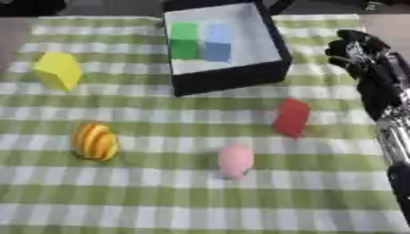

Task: Pick up objects on the table and place them in the box.

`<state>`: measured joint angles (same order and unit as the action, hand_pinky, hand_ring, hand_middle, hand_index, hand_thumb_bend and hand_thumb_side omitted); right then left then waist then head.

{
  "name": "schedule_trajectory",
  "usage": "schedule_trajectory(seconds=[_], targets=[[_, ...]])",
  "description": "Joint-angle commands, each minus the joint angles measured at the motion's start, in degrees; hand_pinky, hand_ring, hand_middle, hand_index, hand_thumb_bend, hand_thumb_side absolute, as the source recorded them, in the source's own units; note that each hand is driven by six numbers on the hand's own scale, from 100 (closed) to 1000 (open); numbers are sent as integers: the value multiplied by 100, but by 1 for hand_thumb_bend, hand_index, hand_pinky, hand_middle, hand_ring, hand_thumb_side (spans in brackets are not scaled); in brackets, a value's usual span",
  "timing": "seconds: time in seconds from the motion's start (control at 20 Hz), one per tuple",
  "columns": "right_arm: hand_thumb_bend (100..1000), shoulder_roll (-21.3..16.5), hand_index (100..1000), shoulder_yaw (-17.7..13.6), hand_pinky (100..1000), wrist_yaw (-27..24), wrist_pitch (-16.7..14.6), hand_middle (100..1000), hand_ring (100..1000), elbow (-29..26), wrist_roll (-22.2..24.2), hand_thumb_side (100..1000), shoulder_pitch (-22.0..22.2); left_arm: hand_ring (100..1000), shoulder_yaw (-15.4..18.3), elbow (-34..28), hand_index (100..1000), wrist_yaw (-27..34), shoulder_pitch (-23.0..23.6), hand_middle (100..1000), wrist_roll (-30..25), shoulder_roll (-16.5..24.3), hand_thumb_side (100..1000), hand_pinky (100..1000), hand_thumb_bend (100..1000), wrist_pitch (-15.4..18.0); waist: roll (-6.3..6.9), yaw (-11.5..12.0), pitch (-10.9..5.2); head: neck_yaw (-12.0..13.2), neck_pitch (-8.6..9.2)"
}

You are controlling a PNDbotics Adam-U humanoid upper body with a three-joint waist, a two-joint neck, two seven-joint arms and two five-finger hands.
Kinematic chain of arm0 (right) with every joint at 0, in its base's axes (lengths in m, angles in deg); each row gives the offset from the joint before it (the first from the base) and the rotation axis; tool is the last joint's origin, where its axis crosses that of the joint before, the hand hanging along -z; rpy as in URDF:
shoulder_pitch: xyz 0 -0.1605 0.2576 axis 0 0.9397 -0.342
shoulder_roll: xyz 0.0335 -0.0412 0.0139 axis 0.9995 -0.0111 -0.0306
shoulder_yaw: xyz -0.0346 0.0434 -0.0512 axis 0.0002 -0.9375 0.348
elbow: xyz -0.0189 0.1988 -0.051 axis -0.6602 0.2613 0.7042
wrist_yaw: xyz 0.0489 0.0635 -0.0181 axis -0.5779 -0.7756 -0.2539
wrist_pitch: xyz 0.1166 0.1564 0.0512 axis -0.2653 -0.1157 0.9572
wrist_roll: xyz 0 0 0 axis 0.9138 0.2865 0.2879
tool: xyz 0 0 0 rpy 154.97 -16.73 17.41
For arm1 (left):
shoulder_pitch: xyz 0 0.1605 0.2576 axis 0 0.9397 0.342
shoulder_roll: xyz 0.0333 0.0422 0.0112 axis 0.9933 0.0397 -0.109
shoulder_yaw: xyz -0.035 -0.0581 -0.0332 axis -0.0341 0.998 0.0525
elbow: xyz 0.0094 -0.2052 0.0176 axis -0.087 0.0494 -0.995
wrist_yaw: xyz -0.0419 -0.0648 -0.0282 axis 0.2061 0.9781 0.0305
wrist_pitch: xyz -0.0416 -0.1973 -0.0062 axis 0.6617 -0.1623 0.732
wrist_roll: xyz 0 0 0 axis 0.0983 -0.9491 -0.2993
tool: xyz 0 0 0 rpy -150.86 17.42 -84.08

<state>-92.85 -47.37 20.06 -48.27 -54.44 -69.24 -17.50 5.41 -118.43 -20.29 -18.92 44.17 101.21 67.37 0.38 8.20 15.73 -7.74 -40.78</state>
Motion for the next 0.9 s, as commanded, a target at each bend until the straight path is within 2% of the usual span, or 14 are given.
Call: schedule_trajectory(seconds=[0.05, 0.2, 0.35, 0.6, 0.9], targets=[[100, -67, 772, -37, 837, 18, 1, 650, 760, -60, -2, 504, -53, 782, 11, -77, 768, -15, -83, 765, -8, 122, 808, 822, 198, -7, -87, 4, -31, -37, 32], [100, -81, 772, -79, 838, 11, -10, 651, 761, -59, -39, 502, -52, 784, 31, -101, 775, -20, -153, 770, 4, 154, 802, 823, 196, 9, -91, 12, -21, -128, 47], [100, -106, 776, -103, 840, -1, -26, 656, 765, -58, -78, 502, -33, 789, 27, -107, 784, -47, -235, 779, -6, 350, 797, 825, 182, 7, -98, 29, -29, -196, 44], [100, -183, 780, -132, 841, -2, -48, 664, 771, -61, -138, 498, 25, 802, -18, -107, 795, -318, -444, 795, -177, 1000, 753, 826, 151, -39, -79, 56, -65, -252, 12], [100, -406, 778, -172, 840, 10, -98, 660, 768, -102, -178, 492, 84, 815, -166, 106, 807, -863, -737, 805, -496, 1899, 692, 833, 124, -254, -36, 64, -125, -306, -40]])
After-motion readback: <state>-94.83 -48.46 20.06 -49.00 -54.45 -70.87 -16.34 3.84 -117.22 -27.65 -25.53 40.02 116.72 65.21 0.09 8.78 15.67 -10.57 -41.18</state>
